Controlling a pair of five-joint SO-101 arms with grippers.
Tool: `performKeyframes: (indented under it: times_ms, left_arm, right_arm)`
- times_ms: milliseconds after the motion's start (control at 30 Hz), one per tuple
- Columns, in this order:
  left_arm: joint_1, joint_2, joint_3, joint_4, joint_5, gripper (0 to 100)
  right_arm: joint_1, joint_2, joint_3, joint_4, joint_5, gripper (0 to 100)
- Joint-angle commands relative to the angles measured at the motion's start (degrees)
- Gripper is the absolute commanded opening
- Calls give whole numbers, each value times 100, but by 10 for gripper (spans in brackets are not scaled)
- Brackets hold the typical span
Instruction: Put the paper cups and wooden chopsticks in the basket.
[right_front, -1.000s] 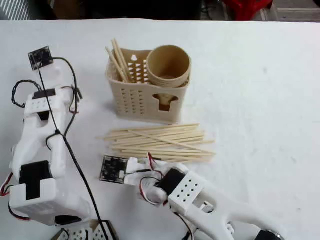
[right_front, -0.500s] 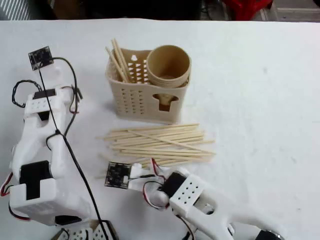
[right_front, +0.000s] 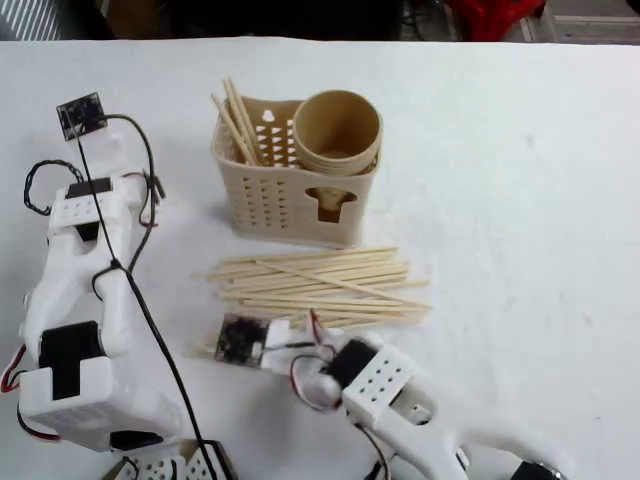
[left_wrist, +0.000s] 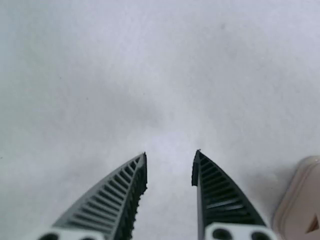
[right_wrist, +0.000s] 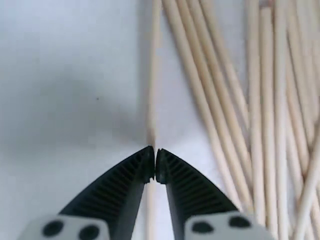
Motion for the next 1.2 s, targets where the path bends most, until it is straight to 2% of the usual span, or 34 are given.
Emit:
performKeyframes:
  times_ms: [0,133,300,400,600,700,933,1033,1167]
  left_arm:
    - [-31,-154,-35,-79,53,164]
    - [-31,-154,-35,-70,53,164]
    - [-31,-154,-35,-70,53,164]
    - [-31,-154,-35,-79,53,164]
    - [-31,-154,-44,-88,53,165]
    - [-31,-154,-53,-97,53,165]
    - [-31,-154,-53,-97,53,165]
    - [-31,-154,-53,-97,53,165]
    - [-31,-154,-62,-97,53,165]
  right_arm:
    - [831,-224,-510,110,53,16]
    - [1411,-224,-809,189,62,16]
    - [1525,-224,-941,268,62,18]
    - [1341,-224,-1125,567,62,33]
    - [1209,-242,-1266,558,35,139]
    - [1077,-242,-1547,365,44,128]
    - [171,787,-2646,1059,62,165]
    - [-136,1209,-2734,919,44,154]
    - [-189,1297,-2497,558,53,145]
